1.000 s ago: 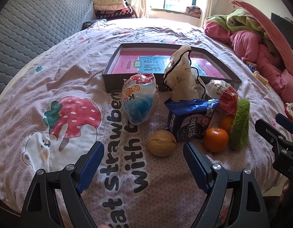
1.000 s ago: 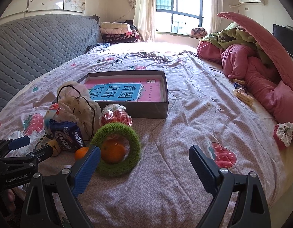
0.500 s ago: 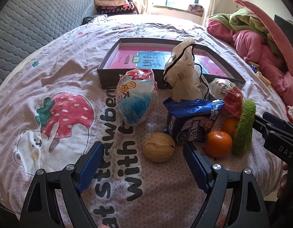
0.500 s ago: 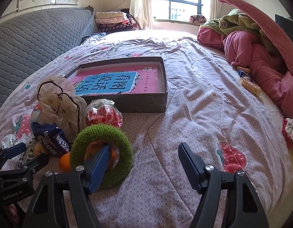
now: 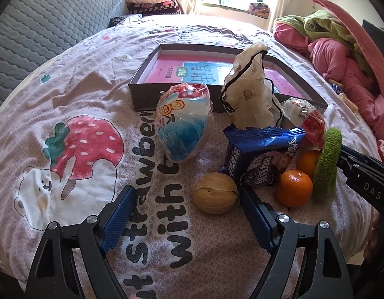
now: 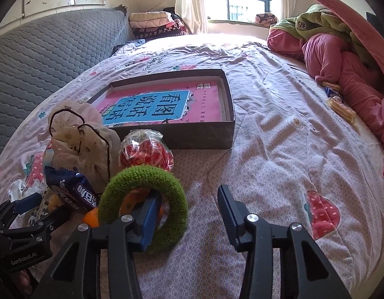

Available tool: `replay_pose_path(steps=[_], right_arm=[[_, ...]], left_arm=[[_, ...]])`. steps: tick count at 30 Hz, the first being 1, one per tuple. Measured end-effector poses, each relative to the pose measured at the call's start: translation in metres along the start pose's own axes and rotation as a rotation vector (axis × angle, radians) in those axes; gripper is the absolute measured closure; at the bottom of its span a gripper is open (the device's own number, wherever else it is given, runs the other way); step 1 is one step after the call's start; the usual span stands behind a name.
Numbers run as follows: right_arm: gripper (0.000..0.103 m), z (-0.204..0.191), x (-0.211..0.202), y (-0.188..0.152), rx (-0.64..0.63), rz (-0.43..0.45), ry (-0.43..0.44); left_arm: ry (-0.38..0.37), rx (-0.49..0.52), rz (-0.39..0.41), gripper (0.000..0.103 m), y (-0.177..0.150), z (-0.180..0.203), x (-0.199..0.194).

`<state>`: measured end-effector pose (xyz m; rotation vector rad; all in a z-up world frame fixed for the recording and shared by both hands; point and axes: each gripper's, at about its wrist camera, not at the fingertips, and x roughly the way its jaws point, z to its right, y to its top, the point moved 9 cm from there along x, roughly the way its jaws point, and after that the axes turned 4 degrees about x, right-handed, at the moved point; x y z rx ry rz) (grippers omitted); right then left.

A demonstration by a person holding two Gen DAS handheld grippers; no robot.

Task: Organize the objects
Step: 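Grasp the green fuzzy ring with the right gripper while the left gripper grasps the walnut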

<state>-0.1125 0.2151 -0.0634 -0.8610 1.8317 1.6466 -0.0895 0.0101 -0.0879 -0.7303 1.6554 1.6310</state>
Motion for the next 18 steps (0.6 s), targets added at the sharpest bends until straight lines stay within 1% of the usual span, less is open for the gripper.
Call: replay_pose_path(steps=[1, 3, 6, 8, 11, 14, 16, 18], right_arm=[[0.068, -0.0011, 0.0015, -0.0008, -0.003, -0.007, 0.002], [0.073, -0.0034, 0.0043, -0.0026, -0.006, -0.019, 0.010], [0.077, -0.0065, 0.0046, -0.0046, -0.010, -0.022, 0.017], [0.079, -0.0068, 0.0034, -0.0049, -0.006, -0.020, 0.024], [0.084, -0.0070, 0.0029, -0.0044, 0.001, -0.020, 0.046], [0.087, -0.0073, 0.0011, -0.0041, 0.003, -0.013, 0.054], [0.088, -0.0072, -0.0001, -0.0030, 0.007, -0.009, 0.064], [0.089, -0.0062, -0.0014, -0.0027, 0.010, -0.006, 0.067]], left_arm=[[0.003, 0.002, -0.003, 0.020, -0.0004, 0.0003, 0.0007], [0.007, 0.009, -0.010, 0.023, -0.0013, 0.0008, 0.0024], [0.009, 0.015, -0.010, 0.027, -0.0017, 0.0017, 0.0020], [0.004, 0.017, -0.011, 0.030, -0.0019, 0.0025, 0.0017], [-0.003, 0.019, -0.012, 0.038, -0.0015, 0.0032, 0.0021], [-0.008, 0.014, -0.012, 0.051, -0.0016, 0.0022, 0.0015], [-0.014, 0.000, -0.012, 0.067, -0.0006, -0.0004, 0.0012], [-0.037, -0.018, -0.014, 0.067, -0.0001, -0.0030, 0.0008]])
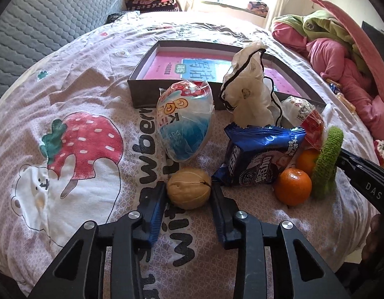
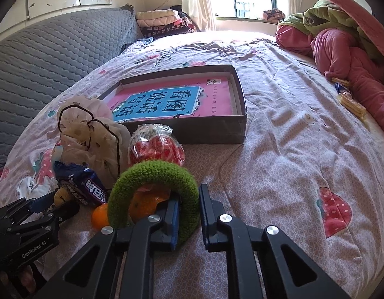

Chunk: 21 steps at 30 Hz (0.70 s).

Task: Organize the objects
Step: 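Grasp the green fuzzy ring with the right gripper while the left gripper grasps the walnut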

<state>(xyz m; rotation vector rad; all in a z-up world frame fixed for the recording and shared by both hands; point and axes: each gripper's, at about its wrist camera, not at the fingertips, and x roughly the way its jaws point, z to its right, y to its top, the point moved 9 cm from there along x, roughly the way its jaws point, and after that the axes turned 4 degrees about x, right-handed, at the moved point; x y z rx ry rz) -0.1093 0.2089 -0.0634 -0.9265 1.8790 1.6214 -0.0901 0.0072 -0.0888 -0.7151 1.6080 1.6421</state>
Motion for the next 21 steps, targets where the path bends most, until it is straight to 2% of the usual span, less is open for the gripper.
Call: replay_pose_path(steps=[10, 21], right_arm=[[0.089, -0.003, -0.014, 0.004, 0.000, 0.049, 0.020], [0.089, -0.009, -0.040, 0.021, 0.008, 0.159, 0.046]], left_arm=[[-0.030, 0.003, 0.031, 0.067, 0.003, 0.004, -0.012], [0.005, 0.064, 0.167, 0.067, 0.027, 0.020, -0.047]])
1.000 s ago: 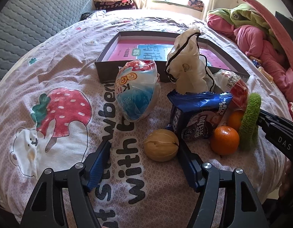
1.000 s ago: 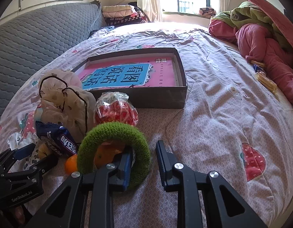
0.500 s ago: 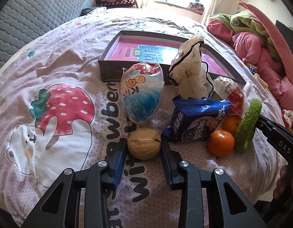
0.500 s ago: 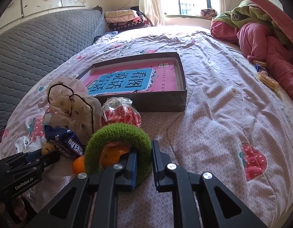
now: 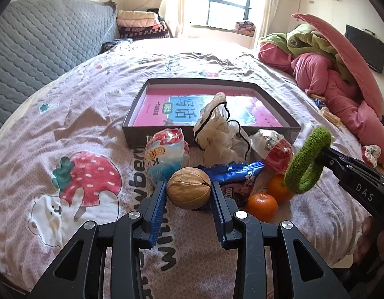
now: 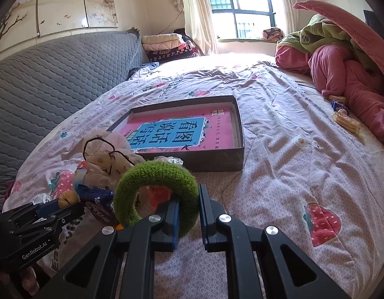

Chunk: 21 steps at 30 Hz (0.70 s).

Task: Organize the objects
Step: 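Grasp the green fuzzy ring with the right gripper while the left gripper grasps the walnut, then carry the walnut into the tray with the left gripper while the right carries the ring there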

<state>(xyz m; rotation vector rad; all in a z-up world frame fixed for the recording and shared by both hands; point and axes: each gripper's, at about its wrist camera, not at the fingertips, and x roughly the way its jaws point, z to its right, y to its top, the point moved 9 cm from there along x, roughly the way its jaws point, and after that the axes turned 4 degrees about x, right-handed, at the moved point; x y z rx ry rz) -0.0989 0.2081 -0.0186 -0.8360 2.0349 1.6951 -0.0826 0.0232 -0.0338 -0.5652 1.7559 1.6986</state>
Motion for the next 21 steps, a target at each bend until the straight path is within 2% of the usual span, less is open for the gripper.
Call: replay_pose_path(steps=[8, 15, 21], right_arm=[[0.089, -0.007, -0.008, 0.021, 0.011, 0.058, 0.001], [0.089, -0.012, -0.003, 0.048, 0.023, 0.088, 0.009], [0.089, -0.015, 0.008, 0.059, 0.008, 0.089, -0.001]], left_arm=[[0.005, -0.043, 0.033, 0.067, 0.026, -0.005, -0.006], [0.052, -0.039, 0.070, 0.067, 0.066, -0.015, -0.001], [0.058, -0.065, 0.037, 0.067, 0.078, -0.027, 0.020]])
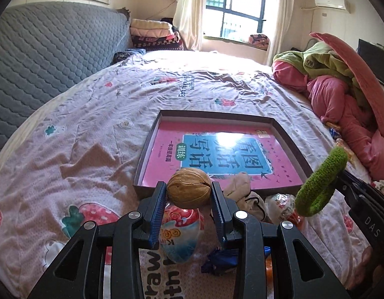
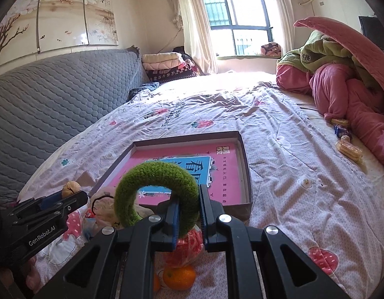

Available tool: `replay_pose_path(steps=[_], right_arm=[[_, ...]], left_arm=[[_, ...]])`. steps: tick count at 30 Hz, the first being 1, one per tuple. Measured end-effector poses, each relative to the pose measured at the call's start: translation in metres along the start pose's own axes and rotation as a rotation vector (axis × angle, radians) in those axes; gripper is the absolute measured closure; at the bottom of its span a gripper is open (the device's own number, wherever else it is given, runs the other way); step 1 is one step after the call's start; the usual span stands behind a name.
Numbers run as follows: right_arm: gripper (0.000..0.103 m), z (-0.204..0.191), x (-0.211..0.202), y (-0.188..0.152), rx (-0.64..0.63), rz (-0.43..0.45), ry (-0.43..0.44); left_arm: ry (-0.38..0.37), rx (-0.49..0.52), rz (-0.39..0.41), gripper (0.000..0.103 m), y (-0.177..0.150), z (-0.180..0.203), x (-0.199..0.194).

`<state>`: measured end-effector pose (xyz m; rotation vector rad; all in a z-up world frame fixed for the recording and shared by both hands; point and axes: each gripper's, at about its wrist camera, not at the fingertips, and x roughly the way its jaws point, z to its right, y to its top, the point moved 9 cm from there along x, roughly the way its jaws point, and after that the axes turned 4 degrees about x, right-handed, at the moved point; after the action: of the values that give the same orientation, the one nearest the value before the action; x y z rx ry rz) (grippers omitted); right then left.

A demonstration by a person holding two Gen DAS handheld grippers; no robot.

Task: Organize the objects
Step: 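Carry the walnut into the tray with the left gripper while the right carries the ring there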

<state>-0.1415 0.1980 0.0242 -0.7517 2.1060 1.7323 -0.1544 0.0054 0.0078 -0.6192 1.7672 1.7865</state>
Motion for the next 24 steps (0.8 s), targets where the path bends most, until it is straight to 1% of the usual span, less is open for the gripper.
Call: replay_pose_path(steps=[4, 9, 12, 17, 19, 20, 24], right_arm=[[0.089, 0.001, 0.010, 0.008, 0.000, -0.004, -0.004], [0.089, 0.005, 0.024, 0.025, -0.001, 0.007, -0.025], [0.089, 0.010, 0.034, 0.031, -0.006, 0.001, -0.042], [0.089, 0.019, 0.052, 0.037, -0.012, -0.020, -0.070], [0.089, 0.023, 0.060, 0.038, -0.014, -0.032, -0.080], [0.089, 0.025, 0.065, 0.037, -0.015, -0.040, -0.086], [0.089, 0.030, 0.082, 0.032, -0.019, -0.080, -0.102]], left_arm=[[0.007, 0.011, -0.024, 0.067, 0.008, -0.002, 0.018], [0.041, 0.020, -0.010, 0.067, 0.032, -0.011, 0.037], [0.034, -0.003, -0.022, 0.067, 0.040, -0.019, 0.051], [0.041, -0.012, -0.049, 0.067, 0.047, -0.030, 0.074], [0.027, -0.029, -0.071, 0.067, 0.049, -0.033, 0.085], [0.016, -0.037, -0.080, 0.067, 0.049, -0.033, 0.090], [0.024, -0.029, -0.122, 0.067, 0.045, -0.035, 0.107]])
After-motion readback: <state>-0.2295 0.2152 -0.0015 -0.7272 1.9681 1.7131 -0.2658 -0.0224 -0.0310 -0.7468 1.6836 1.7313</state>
